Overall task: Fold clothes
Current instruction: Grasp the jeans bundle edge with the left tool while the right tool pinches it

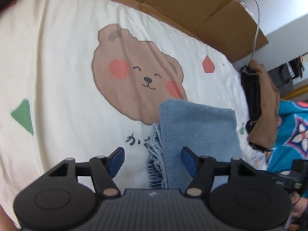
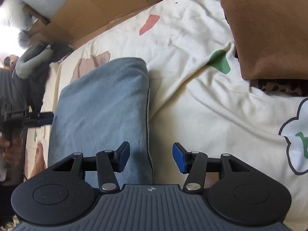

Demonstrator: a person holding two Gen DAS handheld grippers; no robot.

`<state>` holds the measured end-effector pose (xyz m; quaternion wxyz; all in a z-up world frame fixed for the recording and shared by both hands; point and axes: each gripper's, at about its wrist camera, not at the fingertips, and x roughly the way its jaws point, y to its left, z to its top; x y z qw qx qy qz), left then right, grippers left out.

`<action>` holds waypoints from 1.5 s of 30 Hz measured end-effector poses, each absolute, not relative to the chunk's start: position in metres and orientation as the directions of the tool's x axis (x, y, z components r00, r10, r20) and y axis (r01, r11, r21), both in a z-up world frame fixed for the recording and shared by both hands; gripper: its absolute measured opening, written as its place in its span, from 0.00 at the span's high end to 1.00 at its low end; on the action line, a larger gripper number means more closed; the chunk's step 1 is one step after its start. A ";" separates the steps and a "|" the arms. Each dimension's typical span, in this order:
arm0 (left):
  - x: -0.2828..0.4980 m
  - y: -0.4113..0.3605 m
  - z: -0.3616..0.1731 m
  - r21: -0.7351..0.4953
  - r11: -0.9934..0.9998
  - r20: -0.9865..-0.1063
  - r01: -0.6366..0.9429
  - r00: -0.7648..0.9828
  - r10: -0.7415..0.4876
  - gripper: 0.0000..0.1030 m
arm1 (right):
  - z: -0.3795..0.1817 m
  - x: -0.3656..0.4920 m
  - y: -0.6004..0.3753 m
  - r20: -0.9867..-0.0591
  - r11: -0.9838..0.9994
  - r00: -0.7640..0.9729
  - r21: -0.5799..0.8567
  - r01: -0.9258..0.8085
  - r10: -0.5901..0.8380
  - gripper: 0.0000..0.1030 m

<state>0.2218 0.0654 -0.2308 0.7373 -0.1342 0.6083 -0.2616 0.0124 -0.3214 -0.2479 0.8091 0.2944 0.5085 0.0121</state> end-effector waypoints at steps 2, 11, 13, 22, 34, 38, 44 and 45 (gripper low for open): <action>0.218 0.064 -0.240 -0.550 0.807 -0.814 0.217 0.077 -0.576 0.40 | -0.248 0.011 -0.321 -0.819 0.821 0.479 0.489 0.295 0.315 0.49; 0.200 0.059 -0.270 -0.646 0.748 -0.760 0.152 -0.041 -0.649 0.32 | -0.257 0.015 -0.312 -0.796 0.795 0.481 0.537 0.283 0.367 0.49; 0.198 0.058 -0.277 -0.655 0.744 -0.754 0.127 -0.052 -0.655 0.27 | -0.259 0.017 -0.310 -0.794 0.790 0.477 0.544 0.281 0.377 0.49; 0.199 0.056 -0.298 -0.732 0.680 -0.680 0.050 -0.106 -0.725 0.20 | -0.264 0.023 -0.305 -0.777 0.776 0.484 0.570 0.270 0.402 0.49; 0.197 0.056 -0.296 -0.764 0.642 -0.645 0.069 -0.087 -0.759 0.33 | -0.275 0.023 -0.304 -0.751 0.745 0.500 0.610 0.271 0.432 0.49; 0.198 0.057 -0.296 -0.770 0.633 -0.638 0.079 -0.086 -0.765 0.33 | -0.277 0.031 -0.306 -0.730 0.732 0.520 0.629 0.261 0.443 0.49; 0.199 0.056 -0.306 -0.784 0.617 -0.620 0.065 -0.082 -0.780 0.26 | -0.286 0.045 -0.305 -0.711 0.726 0.537 0.645 0.239 0.454 0.49; 0.199 0.055 -0.306 -0.784 0.617 -0.620 0.069 -0.078 -0.780 0.26 | -0.288 0.047 -0.305 -0.707 0.721 0.539 0.650 0.240 0.458 0.49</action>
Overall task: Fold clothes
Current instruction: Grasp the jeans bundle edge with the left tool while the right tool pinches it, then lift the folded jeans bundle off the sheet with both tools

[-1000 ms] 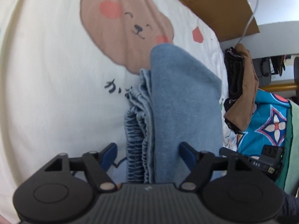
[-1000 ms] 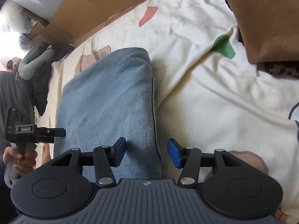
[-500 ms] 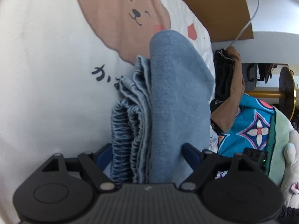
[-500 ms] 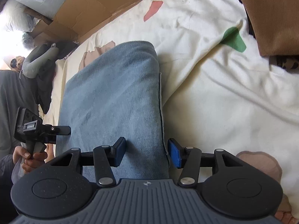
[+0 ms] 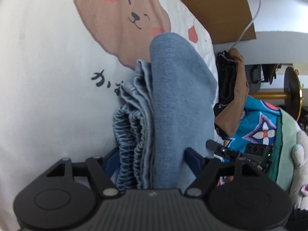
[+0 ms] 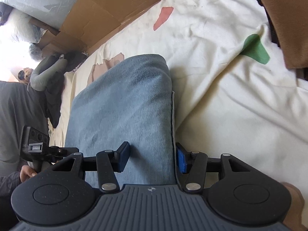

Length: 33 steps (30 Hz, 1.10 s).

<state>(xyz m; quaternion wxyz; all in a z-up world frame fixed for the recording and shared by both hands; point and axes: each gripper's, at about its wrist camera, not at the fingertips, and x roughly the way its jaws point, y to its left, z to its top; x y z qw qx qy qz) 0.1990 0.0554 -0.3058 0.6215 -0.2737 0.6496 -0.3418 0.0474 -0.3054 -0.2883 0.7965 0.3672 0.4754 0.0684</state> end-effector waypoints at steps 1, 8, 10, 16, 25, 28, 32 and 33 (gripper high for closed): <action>0.199 0.055 -0.306 -0.784 0.616 -0.620 0.074 -0.073 -0.781 0.26 | -0.290 0.049 -0.306 -0.704 0.715 0.538 0.656 0.243 0.463 0.49; 0.200 0.049 -0.307 -0.782 0.618 -0.622 0.083 -0.049 -0.781 0.28 | -0.310 0.057 -0.316 -0.655 0.635 0.546 0.726 0.262 0.523 0.56; 0.199 0.048 -0.305 -0.778 0.623 -0.627 0.086 -0.040 -0.778 0.31 | -0.314 0.057 -0.318 -0.639 0.613 0.550 0.744 0.266 0.538 0.60; 0.199 0.044 -0.293 -0.764 0.632 -0.639 0.127 -0.013 -0.769 0.42 | -0.295 0.057 -0.317 -0.612 0.619 0.552 0.758 0.205 0.567 0.77; 0.200 0.037 -0.292 -0.758 0.625 -0.640 0.184 -0.024 -0.768 0.41 | -0.299 0.041 -0.319 -0.627 0.593 0.536 0.760 0.264 0.565 0.73; 0.199 0.038 -0.298 -0.763 0.622 -0.638 0.176 -0.055 -0.768 0.33 | -0.304 0.047 -0.316 -0.638 0.606 0.519 0.752 0.261 0.569 0.63; 0.193 0.035 -0.302 -0.760 0.617 -0.641 0.205 -0.074 -0.764 0.29 | -0.311 0.054 -0.314 -0.633 0.605 0.499 0.758 0.243 0.592 0.60; 0.193 0.035 -0.302 -0.759 0.615 -0.640 0.211 -0.073 -0.765 0.30 | -0.311 0.055 -0.314 -0.631 0.602 0.497 0.760 0.243 0.596 0.60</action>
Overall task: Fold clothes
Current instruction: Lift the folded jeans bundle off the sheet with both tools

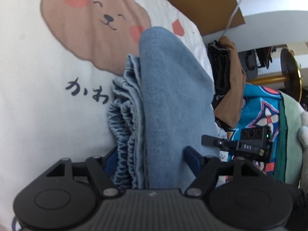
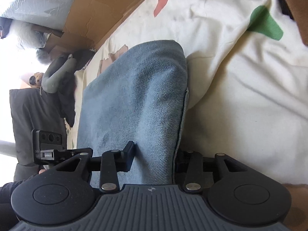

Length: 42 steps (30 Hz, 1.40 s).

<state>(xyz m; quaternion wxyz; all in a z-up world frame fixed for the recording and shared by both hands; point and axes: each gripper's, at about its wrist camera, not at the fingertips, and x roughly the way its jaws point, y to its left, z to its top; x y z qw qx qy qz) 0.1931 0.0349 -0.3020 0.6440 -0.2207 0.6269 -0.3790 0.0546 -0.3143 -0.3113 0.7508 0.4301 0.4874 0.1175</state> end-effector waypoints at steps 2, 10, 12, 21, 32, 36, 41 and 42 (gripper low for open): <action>0.197 0.035 -0.303 -0.766 0.612 -0.634 0.197 -0.075 -0.770 0.32 | -0.312 0.054 -0.314 -0.627 0.597 0.496 0.764 0.243 0.601 0.60; 0.202 0.031 -0.309 -0.779 0.597 -0.619 0.194 -0.080 -0.781 0.34 | -0.314 0.054 -0.314 -0.627 0.598 0.480 0.766 0.237 0.613 0.62; 0.202 0.029 -0.306 -0.773 0.600 -0.625 0.205 -0.080 -0.777 0.37 | -0.313 0.056 -0.314 -0.633 0.604 0.474 0.761 0.235 0.613 0.65; 0.200 0.024 -0.284 -0.732 0.638 -0.668 0.239 -0.067 -0.742 0.50 | -0.282 0.056 -0.302 -0.659 0.649 0.495 0.727 0.224 0.567 0.79; 0.193 0.017 -0.257 -0.682 0.679 -0.714 0.271 -0.046 -0.698 0.51 | -0.265 0.051 -0.302 -0.660 0.641 0.507 0.727 0.246 0.554 0.79; 0.189 0.018 -0.243 -0.667 0.694 -0.726 0.270 -0.026 -0.688 0.51 | -0.256 0.050 -0.300 -0.641 0.641 0.521 0.737 0.213 0.564 0.79; 0.185 0.017 -0.222 -0.639 0.717 -0.748 0.280 -0.009 -0.663 0.51 | -0.244 0.046 -0.300 -0.612 0.630 0.543 0.754 0.184 0.575 0.79; 0.184 0.016 -0.218 -0.634 0.720 -0.752 0.282 -0.007 -0.659 0.51 | -0.241 0.045 -0.300 -0.606 0.628 0.548 0.757 0.177 0.576 0.79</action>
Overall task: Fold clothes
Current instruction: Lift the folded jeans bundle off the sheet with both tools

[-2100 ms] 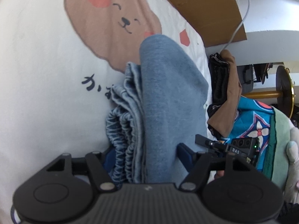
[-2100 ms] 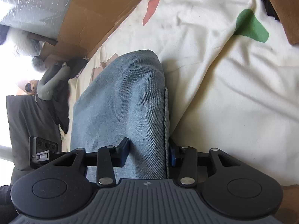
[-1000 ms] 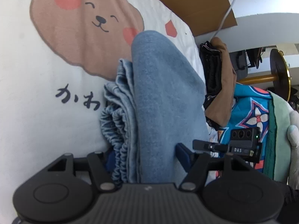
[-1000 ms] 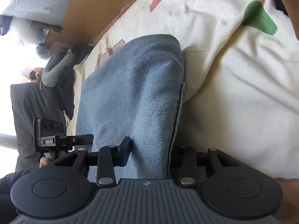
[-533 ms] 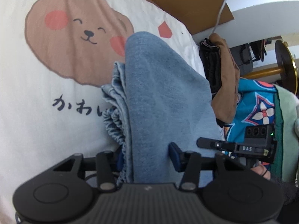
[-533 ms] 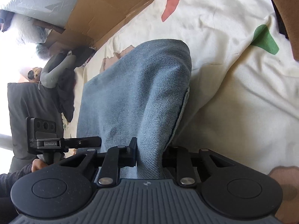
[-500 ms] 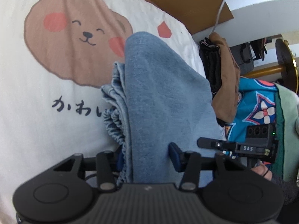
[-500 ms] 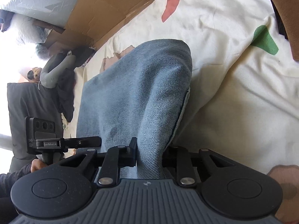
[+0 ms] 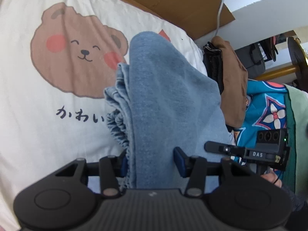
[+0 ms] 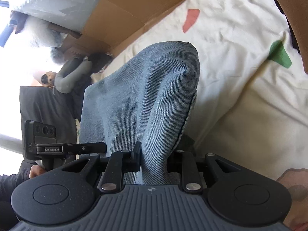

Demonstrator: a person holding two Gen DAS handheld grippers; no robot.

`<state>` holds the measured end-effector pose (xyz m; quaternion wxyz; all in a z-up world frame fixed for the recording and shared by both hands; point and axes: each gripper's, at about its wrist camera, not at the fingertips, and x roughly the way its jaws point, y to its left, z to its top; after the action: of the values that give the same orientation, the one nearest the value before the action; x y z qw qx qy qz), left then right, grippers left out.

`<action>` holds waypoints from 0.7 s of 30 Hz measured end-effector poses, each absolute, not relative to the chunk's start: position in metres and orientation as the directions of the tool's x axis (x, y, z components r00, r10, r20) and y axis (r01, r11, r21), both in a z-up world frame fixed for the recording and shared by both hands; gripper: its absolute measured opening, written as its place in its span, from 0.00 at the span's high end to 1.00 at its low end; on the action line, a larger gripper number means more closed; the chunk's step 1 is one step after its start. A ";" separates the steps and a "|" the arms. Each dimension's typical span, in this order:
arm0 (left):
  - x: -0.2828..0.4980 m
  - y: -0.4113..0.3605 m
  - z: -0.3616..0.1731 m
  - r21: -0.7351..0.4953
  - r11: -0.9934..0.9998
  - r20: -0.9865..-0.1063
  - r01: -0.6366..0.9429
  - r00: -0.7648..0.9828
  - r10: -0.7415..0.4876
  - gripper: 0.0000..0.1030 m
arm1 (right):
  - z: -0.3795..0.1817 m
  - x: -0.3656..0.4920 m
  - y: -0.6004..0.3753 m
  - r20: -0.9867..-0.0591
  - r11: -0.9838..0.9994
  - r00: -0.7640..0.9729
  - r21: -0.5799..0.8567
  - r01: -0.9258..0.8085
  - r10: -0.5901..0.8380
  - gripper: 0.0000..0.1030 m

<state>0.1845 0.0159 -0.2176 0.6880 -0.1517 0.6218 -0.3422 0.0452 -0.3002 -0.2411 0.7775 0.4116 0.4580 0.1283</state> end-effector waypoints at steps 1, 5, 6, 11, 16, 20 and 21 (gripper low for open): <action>0.184 0.015 -0.214 -0.632 0.721 -0.753 0.284 -0.006 -0.658 0.51 | -0.238 0.044 -0.301 -0.600 0.626 0.553 0.761 0.171 0.578 0.79; 0.184 0.012 -0.198 -0.623 0.724 -0.757 0.295 0.003 -0.653 0.51 | -0.225 0.041 -0.306 -0.576 0.630 0.576 0.765 0.131 0.580 0.79; 0.184 0.011 -0.194 -0.621 0.726 -0.759 0.297 0.005 -0.651 0.51 | -0.222 0.041 -0.307 -0.572 0.632 0.580 0.766 0.122 0.580 0.79; 0.185 0.000 -0.171 -0.602 0.730 -0.767 0.324 0.020 -0.641 0.51 | -0.206 0.037 -0.316 -0.537 0.627 0.613 0.774 0.087 0.579 0.79; 0.188 -0.017 -0.151 -0.602 0.724 -0.762 0.338 0.030 -0.647 0.51 | -0.181 0.032 -0.327 -0.516 0.646 0.641 0.762 0.041 0.568 0.79; 0.186 -0.024 -0.135 -0.605 0.717 -0.753 0.347 0.043 -0.656 0.51 | -0.159 0.032 -0.335 -0.510 0.669 0.655 0.743 0.009 0.558 0.78; 0.186 -0.025 -0.130 -0.605 0.717 -0.752 0.346 0.048 -0.658 0.51 | -0.153 0.032 -0.336 -0.507 0.674 0.660 0.738 0.001 0.555 0.78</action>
<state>0.1859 -0.0245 -0.1303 0.7120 -0.1313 0.5930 -0.3525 0.0323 -0.3357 -0.1534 0.8335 0.3677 0.3775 0.1662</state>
